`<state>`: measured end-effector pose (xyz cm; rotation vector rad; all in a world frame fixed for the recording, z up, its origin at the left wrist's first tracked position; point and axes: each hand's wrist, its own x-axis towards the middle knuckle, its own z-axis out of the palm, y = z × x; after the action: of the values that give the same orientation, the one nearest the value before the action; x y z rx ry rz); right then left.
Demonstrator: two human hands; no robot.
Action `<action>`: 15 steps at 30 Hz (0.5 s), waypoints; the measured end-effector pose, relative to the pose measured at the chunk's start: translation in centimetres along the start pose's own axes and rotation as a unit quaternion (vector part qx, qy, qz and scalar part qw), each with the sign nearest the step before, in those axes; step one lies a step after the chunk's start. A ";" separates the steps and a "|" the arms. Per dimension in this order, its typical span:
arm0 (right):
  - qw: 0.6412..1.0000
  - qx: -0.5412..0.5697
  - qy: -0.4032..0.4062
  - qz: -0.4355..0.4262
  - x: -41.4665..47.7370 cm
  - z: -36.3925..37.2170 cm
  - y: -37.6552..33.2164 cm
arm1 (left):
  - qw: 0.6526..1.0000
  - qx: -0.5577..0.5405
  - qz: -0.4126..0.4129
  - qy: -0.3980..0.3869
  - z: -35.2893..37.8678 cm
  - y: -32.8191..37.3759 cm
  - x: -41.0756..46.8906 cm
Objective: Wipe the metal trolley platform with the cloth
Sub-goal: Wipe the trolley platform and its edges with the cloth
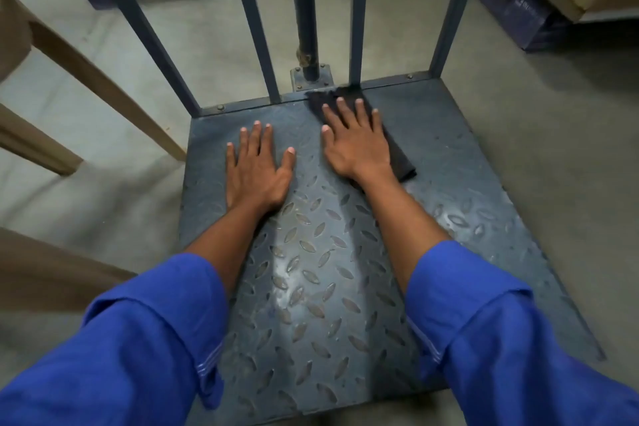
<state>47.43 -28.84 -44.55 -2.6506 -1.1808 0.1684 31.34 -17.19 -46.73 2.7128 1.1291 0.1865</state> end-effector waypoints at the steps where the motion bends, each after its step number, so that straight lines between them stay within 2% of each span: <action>1: 0.999 0.001 -0.014 -0.029 -0.5 0.2 -1.6 | 1.000 0.004 -0.009 0.003 -0.1 0.0 -0.1; 5: 0.997 0.004 -0.032 -0.067 -1.8 0.0 -0.4 | 1.000 0.001 -0.003 0.003 -0.4 -0.4 -0.7; 9: 0.999 0.000 0.016 0.052 -1.4 -0.7 4.7 | 1.000 -0.002 -0.006 -0.004 -0.7 -2.9 -1.6; 12: 0.995 0.001 0.010 0.099 0.1 -0.8 4.7 | 1.000 0.005 -0.013 -0.010 -1.1 -4.3 -1.9; 15: 0.999 0.004 -0.015 0.036 1.1 -0.1 1.1 | 1.000 0.011 -0.017 -0.017 -1.3 -3.9 -2.0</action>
<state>48.96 -28.70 -44.78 -2.6939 -1.0912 0.2267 27.01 -15.73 -46.47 2.7037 1.1733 0.1238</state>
